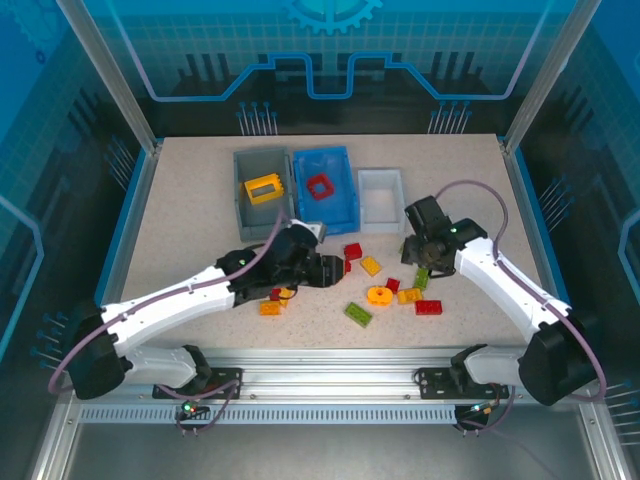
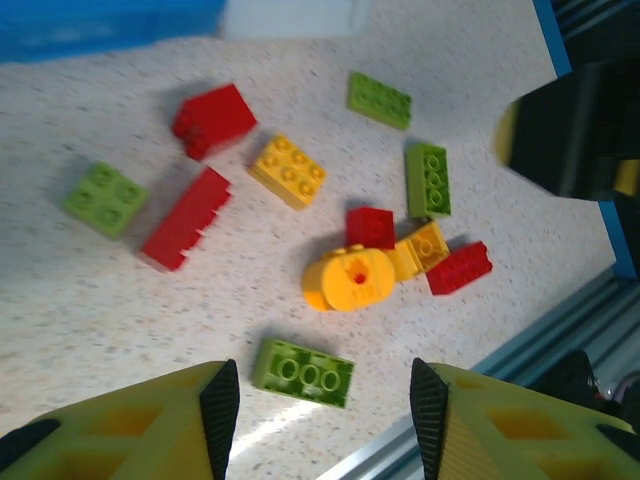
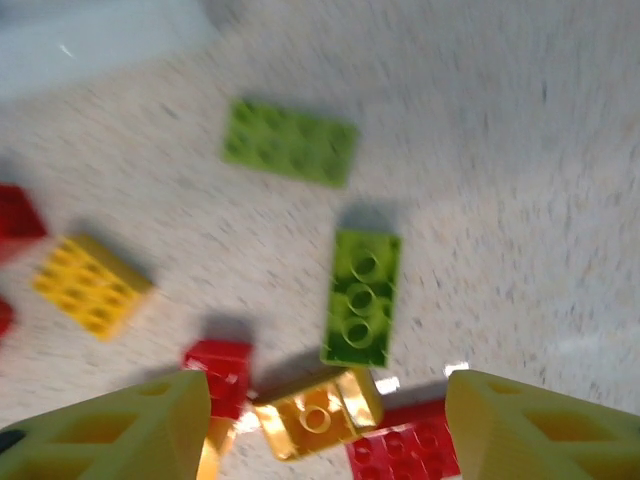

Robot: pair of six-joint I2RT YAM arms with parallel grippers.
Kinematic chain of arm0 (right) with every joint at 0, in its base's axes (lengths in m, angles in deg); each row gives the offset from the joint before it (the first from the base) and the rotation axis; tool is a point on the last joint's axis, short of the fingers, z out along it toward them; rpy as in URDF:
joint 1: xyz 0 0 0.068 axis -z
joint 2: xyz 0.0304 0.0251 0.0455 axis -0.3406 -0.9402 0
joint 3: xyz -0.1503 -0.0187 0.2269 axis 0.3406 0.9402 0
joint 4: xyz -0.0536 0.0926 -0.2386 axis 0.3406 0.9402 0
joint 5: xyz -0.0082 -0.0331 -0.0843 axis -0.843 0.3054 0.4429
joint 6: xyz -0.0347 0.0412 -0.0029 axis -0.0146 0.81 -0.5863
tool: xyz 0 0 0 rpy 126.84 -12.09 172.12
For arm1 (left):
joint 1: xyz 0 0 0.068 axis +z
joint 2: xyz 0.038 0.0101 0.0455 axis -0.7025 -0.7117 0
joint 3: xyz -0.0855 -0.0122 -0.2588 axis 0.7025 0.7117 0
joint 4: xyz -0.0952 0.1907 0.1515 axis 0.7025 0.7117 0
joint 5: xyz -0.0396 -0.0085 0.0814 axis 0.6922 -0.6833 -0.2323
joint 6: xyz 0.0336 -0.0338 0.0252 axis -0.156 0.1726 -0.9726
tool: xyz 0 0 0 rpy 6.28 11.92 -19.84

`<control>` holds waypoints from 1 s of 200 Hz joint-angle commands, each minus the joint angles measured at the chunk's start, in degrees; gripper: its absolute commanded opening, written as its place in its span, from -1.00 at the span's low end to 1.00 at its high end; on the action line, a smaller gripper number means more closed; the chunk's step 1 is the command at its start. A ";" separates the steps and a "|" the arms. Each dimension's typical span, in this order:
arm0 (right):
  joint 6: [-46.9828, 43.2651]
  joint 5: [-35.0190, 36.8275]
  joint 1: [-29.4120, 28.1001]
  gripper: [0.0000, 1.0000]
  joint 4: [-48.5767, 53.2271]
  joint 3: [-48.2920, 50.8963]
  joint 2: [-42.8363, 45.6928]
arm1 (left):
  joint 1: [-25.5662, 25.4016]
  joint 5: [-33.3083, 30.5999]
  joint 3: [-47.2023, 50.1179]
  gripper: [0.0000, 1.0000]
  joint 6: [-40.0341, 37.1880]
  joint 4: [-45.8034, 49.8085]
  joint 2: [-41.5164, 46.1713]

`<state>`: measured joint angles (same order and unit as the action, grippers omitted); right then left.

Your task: Sort the legos into containers by color

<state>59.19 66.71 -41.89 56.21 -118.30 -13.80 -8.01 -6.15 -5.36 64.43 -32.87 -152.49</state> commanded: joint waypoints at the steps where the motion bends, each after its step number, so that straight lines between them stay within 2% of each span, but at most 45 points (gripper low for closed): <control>1: 0.96 -7.12 3.91 0.34 -2.79 4.01 -1.22 | -2.97 -1.30 -1.02 0.05 1.80 -5.71 -3.12; 34: -1.76 -8.85 6.21 0.35 -7.34 4.12 -6.39 | -5.60 -1.78 -2.85 0.05 1.87 -5.82 -6.10; 82: -1.47 -7.27 8.69 0.30 -7.47 4.10 -12.94 | -5.72 -2.43 -3.37 0.05 1.75 -4.83 -5.72; 118: -1.74 -9.01 9.06 0.24 -12.29 6.93 -14.67 | -5.72 -2.61 -3.55 0.05 1.65 -4.53 -5.87; 143: -1.36 -9.25 9.06 0.10 -13.79 6.58 -17.30 | -5.71 -2.69 -4.07 0.05 1.28 -3.97 -6.16; 166: -0.74 -7.88 8.93 -0.18 -13.90 6.38 -17.01 | -5.72 -3.26 -4.15 0.04 1.09 -3.49 -5.68; 186: -0.54 -3.83 7.10 -0.33 -11.60 5.34 -13.41 | -5.72 -4.37 -4.07 0.04 1.04 -2.61 -4.68; 200: -1.23 0.75 3.48 -0.38 -9.73 2.94 -9.31 | -5.63 -5.97 -4.32 0.04 0.89 -1.29 -3.52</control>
<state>58.19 60.78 -34.35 43.43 -111.92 -29.43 -13.52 -8.60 -7.72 65.90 -36.41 -158.54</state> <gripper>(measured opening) 0.332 0.521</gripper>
